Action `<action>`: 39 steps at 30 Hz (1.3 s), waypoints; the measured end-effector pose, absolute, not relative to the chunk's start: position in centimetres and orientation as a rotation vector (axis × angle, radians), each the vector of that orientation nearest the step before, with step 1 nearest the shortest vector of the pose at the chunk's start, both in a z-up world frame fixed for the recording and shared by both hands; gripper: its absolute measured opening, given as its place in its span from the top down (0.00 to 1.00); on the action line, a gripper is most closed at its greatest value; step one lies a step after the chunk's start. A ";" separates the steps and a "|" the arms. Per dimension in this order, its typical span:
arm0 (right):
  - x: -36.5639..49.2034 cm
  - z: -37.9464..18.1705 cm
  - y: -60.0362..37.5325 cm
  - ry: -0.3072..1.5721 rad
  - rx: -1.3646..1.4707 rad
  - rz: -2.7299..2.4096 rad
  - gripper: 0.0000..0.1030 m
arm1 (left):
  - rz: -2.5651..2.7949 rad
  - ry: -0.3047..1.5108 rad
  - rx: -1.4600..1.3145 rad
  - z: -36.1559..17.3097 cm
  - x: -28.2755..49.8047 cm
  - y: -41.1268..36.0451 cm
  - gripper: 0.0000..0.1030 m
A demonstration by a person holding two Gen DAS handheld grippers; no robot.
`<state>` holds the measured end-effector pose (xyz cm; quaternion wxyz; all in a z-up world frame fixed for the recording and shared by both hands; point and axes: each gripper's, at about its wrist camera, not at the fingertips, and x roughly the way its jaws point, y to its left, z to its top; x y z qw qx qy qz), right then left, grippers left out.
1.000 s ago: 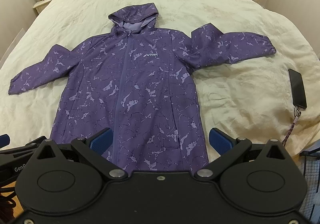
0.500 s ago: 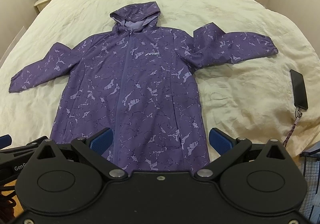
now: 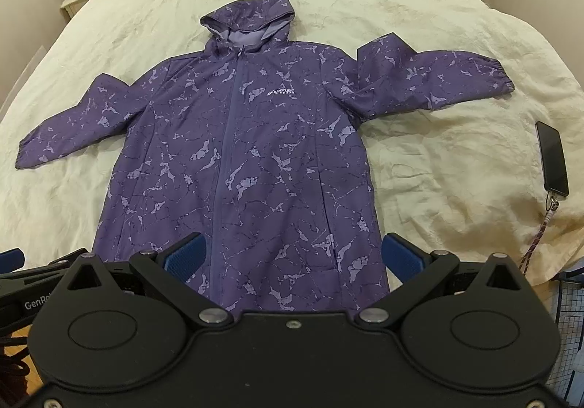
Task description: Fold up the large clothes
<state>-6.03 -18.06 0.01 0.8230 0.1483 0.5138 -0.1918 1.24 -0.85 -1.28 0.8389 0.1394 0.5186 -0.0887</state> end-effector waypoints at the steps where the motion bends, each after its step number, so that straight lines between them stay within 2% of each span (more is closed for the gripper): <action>1: -5.9 0.0 -18.1 1.095 0.315 -0.407 0.01 | -0.188 1.099 0.294 -1.3 1.4 -0.9 0.14; 15: -3.2 -1.1 -18.4 1.131 0.320 -0.414 0.01 | -0.191 1.137 0.289 -2.1 4.2 -1.0 0.14; 26: 1.5 -1.5 -19.0 1.156 0.330 -0.418 0.01 | -0.193 1.164 0.275 -2.3 9.3 -1.2 0.14; 33: 4.9 -1.6 -19.7 1.121 0.369 -0.414 0.01 | -0.193 1.154 0.255 -2.4 13.4 -1.1 0.15; 39: 7.4 -0.7 -19.7 1.007 0.368 -0.414 0.01 | -0.210 1.081 0.195 -2.2 16.8 0.1 0.21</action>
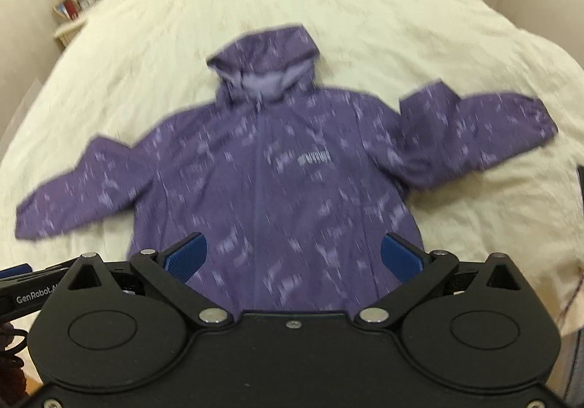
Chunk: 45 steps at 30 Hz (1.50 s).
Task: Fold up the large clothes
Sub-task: 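Grasp the elastic cuff of a purple sleeve with the left tool and lift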
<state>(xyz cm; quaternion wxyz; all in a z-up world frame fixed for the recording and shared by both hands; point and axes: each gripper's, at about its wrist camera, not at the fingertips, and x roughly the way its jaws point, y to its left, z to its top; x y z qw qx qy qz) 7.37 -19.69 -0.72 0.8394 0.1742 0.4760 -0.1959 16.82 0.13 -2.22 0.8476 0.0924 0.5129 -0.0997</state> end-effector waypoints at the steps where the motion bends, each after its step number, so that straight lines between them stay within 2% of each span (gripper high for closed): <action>1: 7.8 -0.6 -19.6 0.981 0.371 -0.410 0.01 | -0.219 1.067 0.178 -2.3 17.5 0.5 0.21; 14: 13.1 1.2 -17.1 0.650 0.249 -0.370 0.01 | -0.250 0.885 -0.036 -6.4 26.9 8.5 0.21; 27: 19.5 -2.7 -16.3 0.788 0.258 -0.326 0.01 | 0.089 0.916 -0.091 -14.5 36.3 21.3 0.22; 32: 20.7 -4.3 -16.4 0.846 0.319 -0.295 0.01 | 0.217 0.957 -0.167 -17.4 37.5 25.9 0.24; 39: 22.3 -6.5 -15.9 0.922 0.316 -0.246 0.01 | 0.237 0.966 -0.286 -19.6 37.9 28.3 0.24; 40: 22.4 -6.8 -15.8 0.930 0.309 -0.245 0.01 | 0.233 0.959 -0.303 -19.6 37.9 28.6 0.27; 43: 22.3 -7.5 -15.7 0.951 0.307 -0.238 0.01 | 0.230 0.923 -0.364 -18.9 37.4 29.2 0.77; 44: 22.2 -7.7 -15.8 0.958 0.312 -0.237 0.01 | 0.210 0.910 -0.385 -18.7 37.2 29.3 0.84; 45: 22.1 -7.9 -15.9 0.965 0.314 -0.239 0.01 | 0.201 0.890 -0.389 -18.2 36.9 29.1 0.85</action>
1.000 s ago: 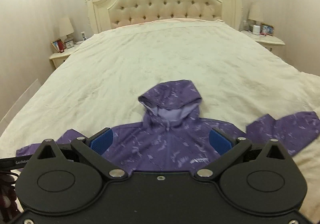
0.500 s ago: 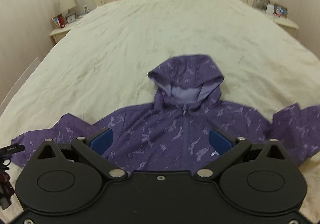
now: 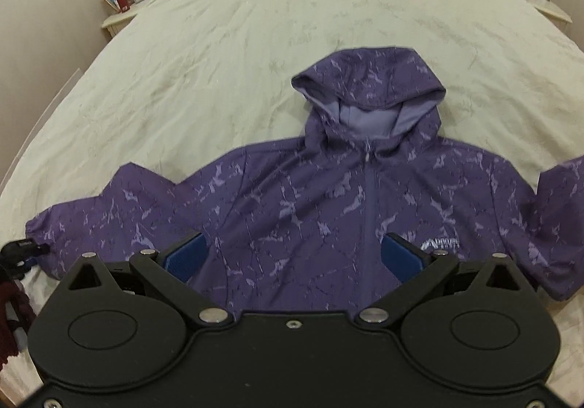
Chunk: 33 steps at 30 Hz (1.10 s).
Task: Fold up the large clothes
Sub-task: 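Grasp the elastic cuff of a purple sleeve with the left tool and lift, then carry the sleeve across the jacket body with the left tool and release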
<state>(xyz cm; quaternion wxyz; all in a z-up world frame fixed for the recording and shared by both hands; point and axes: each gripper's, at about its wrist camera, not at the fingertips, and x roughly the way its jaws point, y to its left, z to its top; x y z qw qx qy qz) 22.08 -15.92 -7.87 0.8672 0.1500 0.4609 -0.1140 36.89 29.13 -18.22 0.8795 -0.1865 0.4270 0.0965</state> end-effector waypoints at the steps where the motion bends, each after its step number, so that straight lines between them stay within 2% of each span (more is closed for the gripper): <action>1: 21.8 -8.0 -16.1 0.972 0.318 -0.239 0.02 | 0.199 0.874 -0.375 -17.9 36.7 28.9 0.85; 9: 18.6 -9.2 -17.9 0.993 0.337 -0.253 0.07 | -0.010 0.638 -0.288 -7.8 34.6 23.5 0.85; 12: 17.4 -9.8 -19.0 0.997 0.355 -0.257 0.07 | -0.129 0.544 -0.251 -3.5 33.6 19.6 0.85; 18: 14.8 -10.9 -21.4 1.005 0.367 -0.221 0.07 | -0.310 0.450 -0.247 0.6 32.1 9.8 0.85; 24: 11.7 -11.2 -25.1 0.991 0.388 -0.214 0.07 | -0.469 0.494 -0.227 -0.7 30.3 -0.1 0.85; 33: 7.9 -12.5 -31.7 1.007 0.462 -0.261 0.07 | -0.619 0.681 -0.124 -7.4 28.4 -11.3 0.85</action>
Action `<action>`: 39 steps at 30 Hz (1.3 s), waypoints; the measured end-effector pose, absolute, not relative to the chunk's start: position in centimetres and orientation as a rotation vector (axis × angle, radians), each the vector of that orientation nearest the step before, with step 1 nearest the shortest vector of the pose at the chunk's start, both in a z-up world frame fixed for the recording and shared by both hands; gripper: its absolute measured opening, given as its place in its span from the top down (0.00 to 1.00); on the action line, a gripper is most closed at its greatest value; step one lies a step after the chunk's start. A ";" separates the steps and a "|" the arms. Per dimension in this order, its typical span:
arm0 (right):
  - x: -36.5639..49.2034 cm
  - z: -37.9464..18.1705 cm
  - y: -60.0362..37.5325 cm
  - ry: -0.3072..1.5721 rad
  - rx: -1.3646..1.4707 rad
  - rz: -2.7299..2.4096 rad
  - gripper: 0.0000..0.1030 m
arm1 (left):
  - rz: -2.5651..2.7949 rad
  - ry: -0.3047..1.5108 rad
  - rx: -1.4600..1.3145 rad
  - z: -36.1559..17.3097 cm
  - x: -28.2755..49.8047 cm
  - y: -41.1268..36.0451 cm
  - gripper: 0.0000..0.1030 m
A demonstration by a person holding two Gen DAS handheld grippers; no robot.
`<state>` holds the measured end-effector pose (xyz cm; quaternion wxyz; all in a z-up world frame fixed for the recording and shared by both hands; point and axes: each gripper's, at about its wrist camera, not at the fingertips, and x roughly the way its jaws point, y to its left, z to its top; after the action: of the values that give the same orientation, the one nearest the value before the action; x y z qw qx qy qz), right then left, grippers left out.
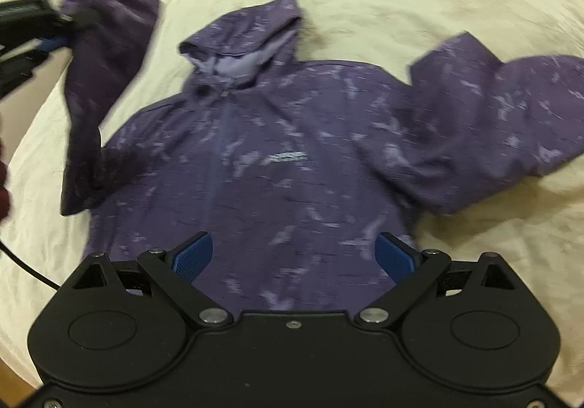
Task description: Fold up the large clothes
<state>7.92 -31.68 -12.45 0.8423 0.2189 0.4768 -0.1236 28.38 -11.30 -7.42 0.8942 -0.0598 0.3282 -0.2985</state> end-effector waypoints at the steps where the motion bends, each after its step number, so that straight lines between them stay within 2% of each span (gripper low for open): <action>1: 7.6 -12.6 -32.2 1.011 0.464 -0.266 0.07 | -0.624 0.703 -0.110 -8.2 28.2 -12.1 0.84; 3: 7.2 -12.9 -33.2 1.017 0.467 -0.279 0.07 | -0.628 0.753 -0.086 -9.3 28.1 -13.4 0.84; 7: 6.5 -13.5 -34.4 1.029 0.474 -0.301 0.07 | -0.645 0.814 -0.072 -10.0 28.2 -14.6 0.73; 14: 7.3 -14.7 -34.6 1.054 0.476 -0.328 0.07 | -0.781 0.748 -0.010 -8.0 26.7 -17.0 0.69; 15: 7.6 -14.7 -34.4 1.053 0.476 -0.329 0.07 | -0.798 0.728 0.006 -8.0 26.4 -17.3 0.67; 16: 7.8 -14.7 -34.4 1.051 0.476 -0.328 0.07 | -0.809 0.711 0.027 -7.9 26.3 -17.0 0.62; 17: 8.1 -14.7 -34.3 1.048 0.476 -0.325 0.07 | -0.811 0.697 0.047 -7.9 26.0 -16.3 0.55; 18: 8.5 -14.6 -34.2 1.043 0.474 -0.322 0.07 | -0.804 0.688 0.066 -8.0 26.0 -15.6 0.54; 24: 12.0 -15.3 -34.3 1.020 0.448 -0.298 0.07 | -0.583 0.748 0.252 -12.2 28.6 -9.4 0.53; 31: 16.0 -19.1 -35.3 1.122 0.481 -0.352 0.08 | -0.256 0.981 0.256 -18.2 33.9 -0.3 0.53; 33: 16.7 -20.0 -35.5 1.164 0.509 -0.362 0.19 | -0.245 1.092 0.227 -20.2 34.3 1.3 0.53; 34: 17.1 -20.3 -35.6 1.181 0.511 -0.366 0.43 | -0.256 1.125 0.214 -21.0 34.1 1.8 0.52; 35: 17.5 -20.2 -35.6 1.194 0.510 -0.357 0.54 | -0.261 1.133 0.210 -21.4 33.8 2.0 0.50; 36: 17.9 -19.9 -35.5 1.202 0.497 -0.360 0.56 | -0.264 1.135 0.204 -21.7 33.3 2.3 0.50; 38: 18.5 -18.5 -35.4 1.165 0.467 -0.330 0.72 | -0.273 1.150 0.156 -22.0 32.8 2.8 0.48; 39: 18.8 -17.7 -35.5 1.137 0.452 -0.309 0.74 | -0.273 1.154 0.134 -22.1 32.6 2.9 0.48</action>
<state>18.82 -35.51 -17.71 0.8074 0.2113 0.5316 -0.1447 32.58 2.94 -22.10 0.8272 0.0632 0.5434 -0.1284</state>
